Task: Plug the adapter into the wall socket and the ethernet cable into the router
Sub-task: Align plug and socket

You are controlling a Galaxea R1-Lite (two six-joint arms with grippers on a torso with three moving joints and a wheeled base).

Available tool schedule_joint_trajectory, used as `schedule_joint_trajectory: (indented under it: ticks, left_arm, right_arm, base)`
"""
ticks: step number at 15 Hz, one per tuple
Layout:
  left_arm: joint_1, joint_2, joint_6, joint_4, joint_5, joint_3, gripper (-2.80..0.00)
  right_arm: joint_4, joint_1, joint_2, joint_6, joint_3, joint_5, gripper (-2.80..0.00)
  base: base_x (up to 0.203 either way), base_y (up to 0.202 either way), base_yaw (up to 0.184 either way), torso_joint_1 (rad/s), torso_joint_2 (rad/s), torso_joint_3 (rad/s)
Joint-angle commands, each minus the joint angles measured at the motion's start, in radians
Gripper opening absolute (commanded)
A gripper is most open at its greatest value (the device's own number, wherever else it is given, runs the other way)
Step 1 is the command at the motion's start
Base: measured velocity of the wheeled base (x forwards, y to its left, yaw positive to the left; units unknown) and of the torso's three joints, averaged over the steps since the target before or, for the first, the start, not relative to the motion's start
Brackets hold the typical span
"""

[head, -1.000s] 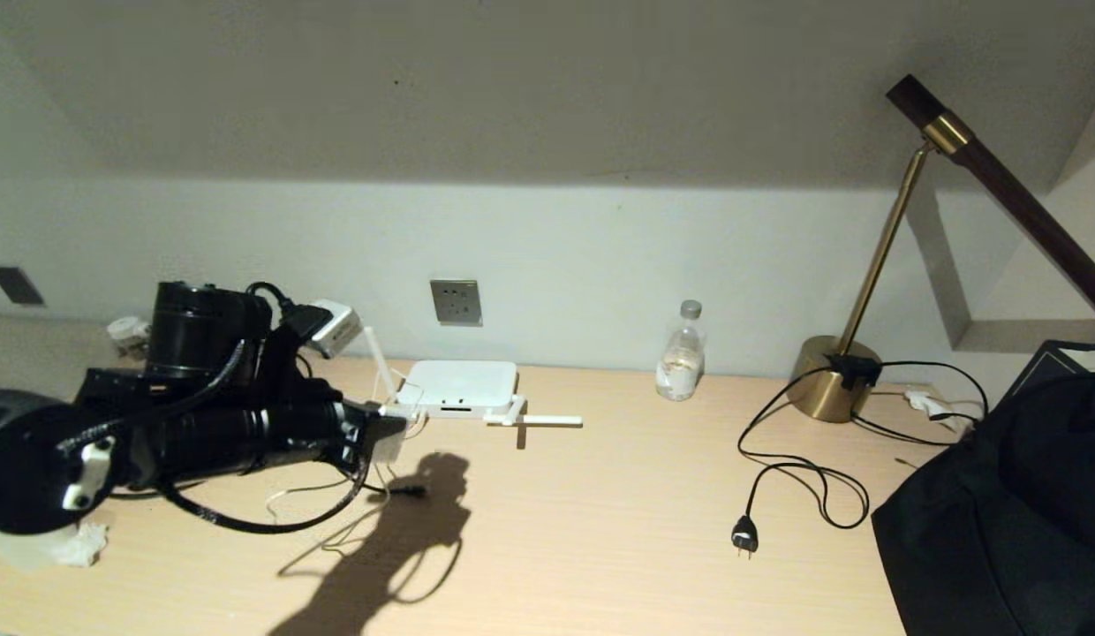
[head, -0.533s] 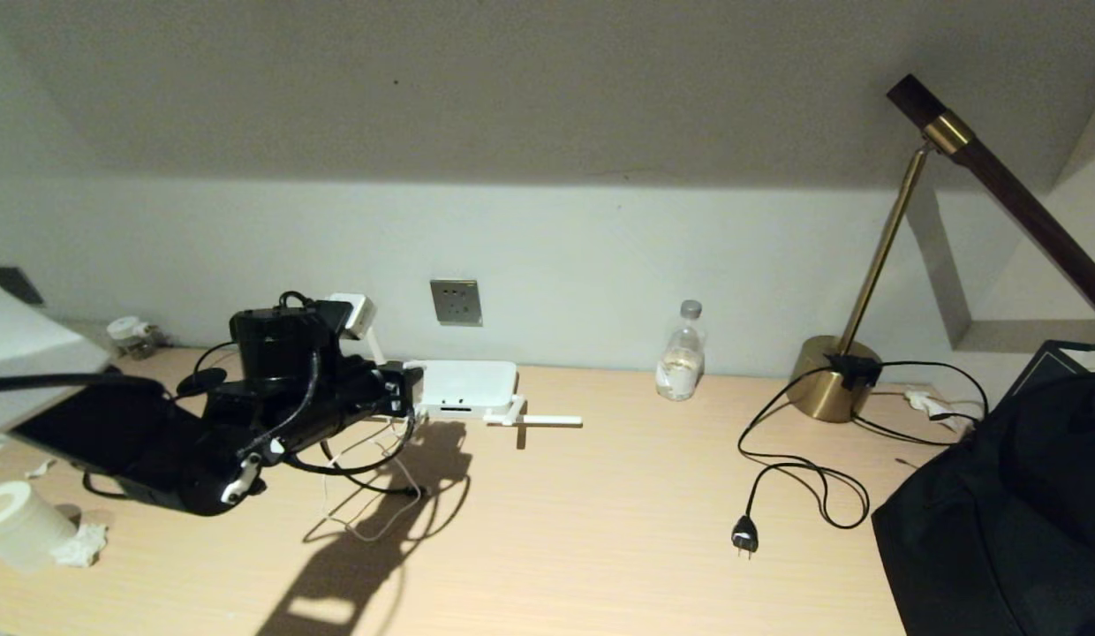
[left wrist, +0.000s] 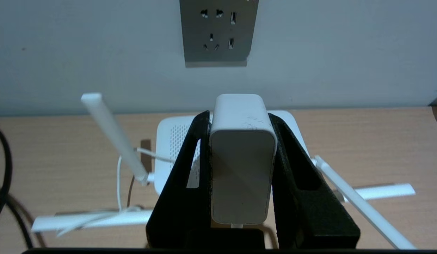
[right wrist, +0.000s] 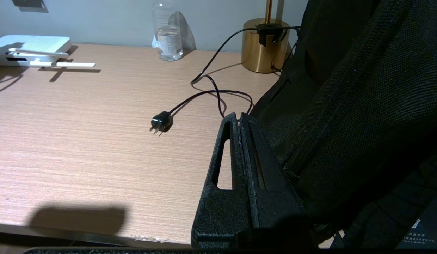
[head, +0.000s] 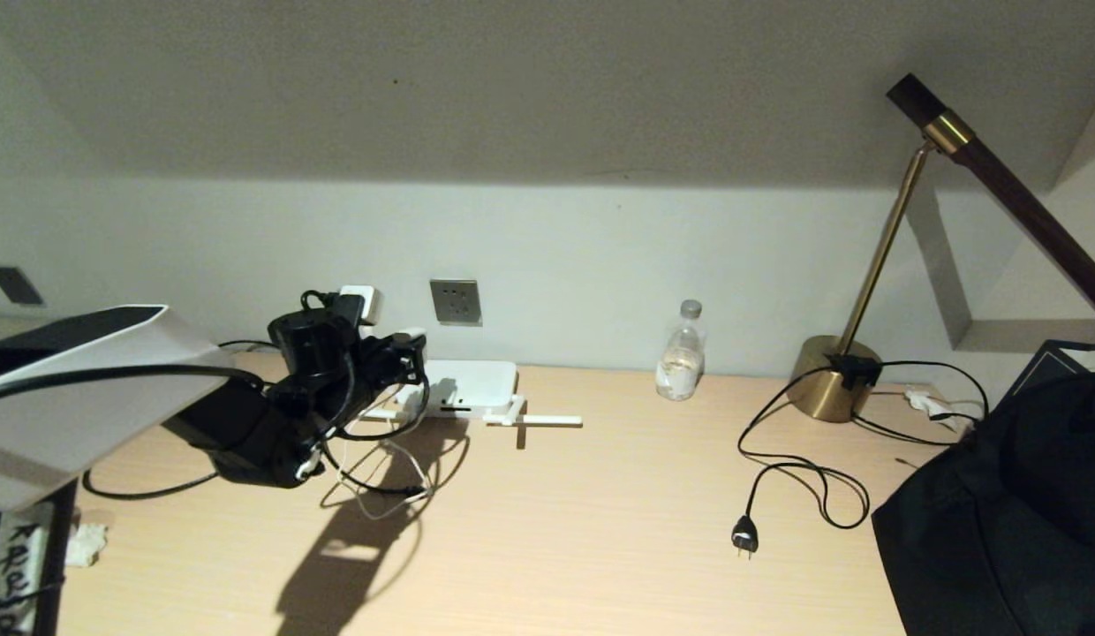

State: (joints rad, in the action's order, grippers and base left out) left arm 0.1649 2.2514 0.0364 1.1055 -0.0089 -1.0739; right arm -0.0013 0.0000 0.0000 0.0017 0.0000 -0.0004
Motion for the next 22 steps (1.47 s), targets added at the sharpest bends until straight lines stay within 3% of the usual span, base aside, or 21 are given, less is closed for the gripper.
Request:
schedule_joint_trajectory:
  ticks: [1,8,12,16,22]
  left_arm:
    - [0.000,0.073,0.001,0.018,0.000,-0.047,-2.80]
    - [0.009,0.280,0.009,0.226,0.067,-0.268,-2.80]
    - [0.026,0.356,0.010,0.297,0.072,-0.349,-2.80]
    - [0.028,0.421,0.010,0.316,0.076,-0.445,-2.80]
    - [0.028,0.466,0.009,0.370,0.098,-0.491,-2.80]
  right_arm:
    - [0.000,0.000,0.002,0.000,-0.001,0.000,-2.80]
    - [0.000,0.000,0.002,0.000,0.000,0.000,-2.80]
    - [0.000,0.000,0.002,0.000,0.000,0.000,-2.80]
    - [0.000,0.000,0.002,0.000,0.000,-0.001,-2.80]
    - [0.000,0.000,0.002,0.000,0.000,0.000,-2.80]
  base:
    - [0.000,0.000,0.000,0.000,0.00,0.000]
    - [0.000,0.000,0.000,0.000,0.00,0.000]
    - [0.000,0.000,0.000,0.000,0.00,0.000]
    - [0.000,0.000,0.000,0.000,0.00,0.000]
    - [0.000,0.000,0.000,0.000,0.00,0.000]
